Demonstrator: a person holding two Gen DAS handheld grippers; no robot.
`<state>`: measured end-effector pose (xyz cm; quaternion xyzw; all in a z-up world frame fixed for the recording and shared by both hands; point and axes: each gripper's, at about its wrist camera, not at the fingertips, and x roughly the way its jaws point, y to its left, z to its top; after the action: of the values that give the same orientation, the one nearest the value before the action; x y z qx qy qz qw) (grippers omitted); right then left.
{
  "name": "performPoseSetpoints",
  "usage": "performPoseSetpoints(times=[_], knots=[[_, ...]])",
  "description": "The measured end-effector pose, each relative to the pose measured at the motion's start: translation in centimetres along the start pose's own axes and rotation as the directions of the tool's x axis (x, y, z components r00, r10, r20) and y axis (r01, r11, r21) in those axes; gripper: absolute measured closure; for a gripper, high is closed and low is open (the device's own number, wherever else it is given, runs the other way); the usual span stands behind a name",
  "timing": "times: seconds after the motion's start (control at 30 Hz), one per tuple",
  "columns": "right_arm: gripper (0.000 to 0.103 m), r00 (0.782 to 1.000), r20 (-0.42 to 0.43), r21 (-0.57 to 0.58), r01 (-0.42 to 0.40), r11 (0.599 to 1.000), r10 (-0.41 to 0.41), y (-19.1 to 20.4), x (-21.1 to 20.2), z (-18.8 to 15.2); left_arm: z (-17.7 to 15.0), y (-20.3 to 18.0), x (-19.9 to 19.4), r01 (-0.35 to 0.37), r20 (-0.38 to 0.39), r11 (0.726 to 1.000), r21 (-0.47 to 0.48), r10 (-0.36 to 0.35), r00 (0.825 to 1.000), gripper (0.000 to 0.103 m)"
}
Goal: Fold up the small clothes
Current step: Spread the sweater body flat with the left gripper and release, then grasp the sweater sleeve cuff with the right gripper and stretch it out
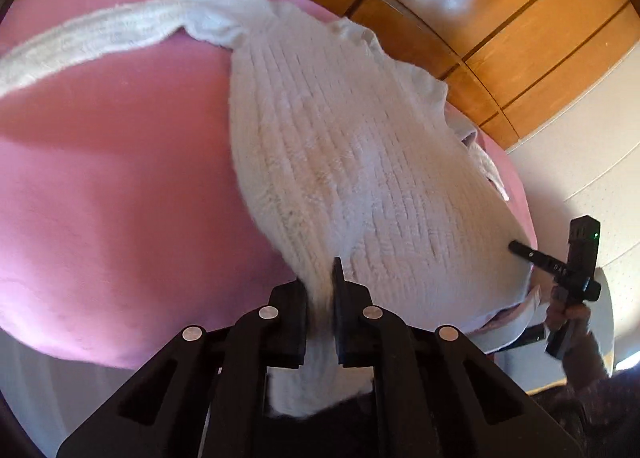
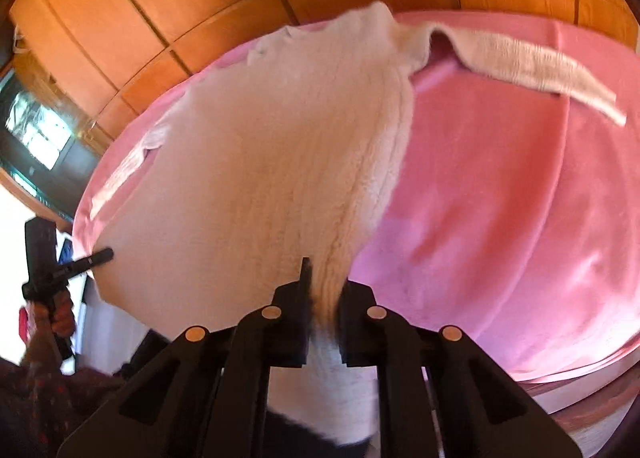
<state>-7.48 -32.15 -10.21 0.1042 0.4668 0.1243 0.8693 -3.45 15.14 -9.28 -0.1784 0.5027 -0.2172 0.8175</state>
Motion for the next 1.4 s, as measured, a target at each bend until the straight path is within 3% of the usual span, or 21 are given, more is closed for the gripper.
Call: performPoseSetpoints(times=[0.1, 0.2, 0.27, 0.3, 0.43, 0.5, 0.63, 0.73, 0.8, 0.87, 0.97, 1.0, 1.03, 1.1, 1.13, 1.17, 1.23, 1.27, 1.33, 1.4], knots=[[0.094, 0.997, -0.066, 0.002, 0.031, 1.0, -0.031, -1.0, 1.3, -1.5, -0.4, 0.7, 1.4, -0.097, -0.06, 0.995, 0.009, 0.098, 0.993, 0.096], [0.091, 0.993, -0.114, 0.056, 0.035, 0.998, -0.029, -2.3, 3.0, -2.2, 0.8, 1.8, 1.1, -0.121, -0.051, 0.991, -0.063, 0.118, 0.992, 0.069], [0.078, 0.996, -0.081, 0.096, 0.043, 0.994, -0.035, -3.5, 2.4, -1.8, 1.5, 1.9, 0.1, -0.13, 0.008, 0.986, -0.101, 0.131, 0.991, 0.05], [0.068, 0.998, -0.041, 0.134, 0.054, 0.99, -0.049, -4.8, 1.6, -1.2, 2.4, 2.0, -0.7, -0.136, 0.055, 0.984, -0.115, 0.143, 0.988, 0.049], [0.067, 0.987, 0.108, 0.35, 0.076, 0.934, -0.121, -11.4, -1.3, 1.2, 4.4, 0.4, -0.8, -0.194, 0.125, 0.979, -0.069, 0.201, 0.972, 0.049], [0.067, 0.971, 0.176, 0.479, 0.06, 0.876, -0.163, -15.3, -2.3, 2.4, 5.3, -0.5, 0.1, -0.217, 0.119, 0.976, -0.03, 0.219, 0.968, 0.049], [0.067, 0.925, 0.296, 0.72, -0.052, 0.692, -0.239, -23.9, -3.0, 5.1, 6.8, -3.5, 3.5, -0.204, 0.077, 0.978, 0.043, 0.2, 0.977, 0.049], [0.067, 0.904, 0.332, 0.815, -0.132, 0.565, -0.268, -28.9, -1.8, 6.9, 8.2, -6.8, 6.9, -0.193, 0.057, 0.975, 0.111, 0.188, 0.981, 0.049], [0.067, 0.896, 0.353, 0.846, -0.182, 0.502, -0.269, -31.3, -0.6, 8.1, 8.4, -8.2, 8.3, -0.185, 0.04, 0.972, 0.146, 0.181, 0.983, 0.049], [0.067, 0.892, 0.347, 0.86, -0.181, 0.477, -0.288, -32.7, 0.1, 9.2, 8.6, -9.9, 10.2, -0.178, 0.017, 0.964, 0.196, 0.178, 0.984, 0.049], [0.07, 0.896, 0.335, 0.856, -0.159, 0.491, -0.293, -33.5, 1.1, 11.2, 8.8, -11.3, 12.3, -0.183, -0.011, 0.955, 0.235, 0.191, 0.982, 0.049], [0.087, 0.9, 0.323, 0.848, -0.137, 0.513, -0.294, -33.5, 1.1, 11.8, 8.8, -11.8, 13.2, -0.174, -0.029, 0.954, 0.245, 0.186, 0.982, 0.049], [0.096, 0.905, 0.301, 0.831, -0.094, 0.549, -0.3, -33.3, 0.8, 12.3, 8.7, -12.0, 13.6, -0.176, -0.036, 0.951, 0.253, 0.191, 0.981, 0.049], [0.097, 0.894, 0.286, 0.795, -0.021, 0.607, -0.345, -33.0, -0.2, 12.7, 8.6, -12.4, 14.7, -0.209, -0.043, 0.937, 0.279, 0.229, 0.972, 0.049], [0.097, 0.878, 0.292, 0.779, 0.012, 0.627, -0.379, -33.0, -1.4, 12.6, 8.5, -12.5, 15.0, -0.213, -0.044, 0.936, 0.282, 0.234, 0.971, 0.046], [0.097, 0.856, 0.295, 0.78, 0.042, 0.624, -0.425, -33.2, -2.7, 12.1, 8.6, -12.5, 15.2, -0.213, -0.046, 0.936, 0.279, 0.235, 0.971, 0.044], [0.097, 0.826, 0.257, 0.809, 0.1, 0.58, -0.501, -34.8, -4.0, 10.7, 8.6, -12.4, 15.6, -0.215, -0.051, 0.937, 0.276, 0.238, 0.97, 0.042], [0.097, 0.821, 0.224, 0.826, 0.126, 0.549, -0.525, -35.8, -4.3, 9.8, 8.6, -12.4, 15.7, -0.217, -0.052, 0.936, 0.276, 0.24, 0.969, 0.04], [0.097, 0.83, 0.169, 0.851, 0.15, 0.504, -0.532, -37.5, -3.9, 8.0, 8.7, -12.5, 15.8, -0.211, -0.054, 0.937, 0.277, 0.234, 0.971, 0.036], [0.098, 0.831, 0.162, 0.84, 0.166, 0.516, -0.532, -37.7, -3.3, 7.5, 8.6, -12.6, 15.9, -0.214, -0.051, 0.935, 0.282, 0.237, 0.97, 0.035]])
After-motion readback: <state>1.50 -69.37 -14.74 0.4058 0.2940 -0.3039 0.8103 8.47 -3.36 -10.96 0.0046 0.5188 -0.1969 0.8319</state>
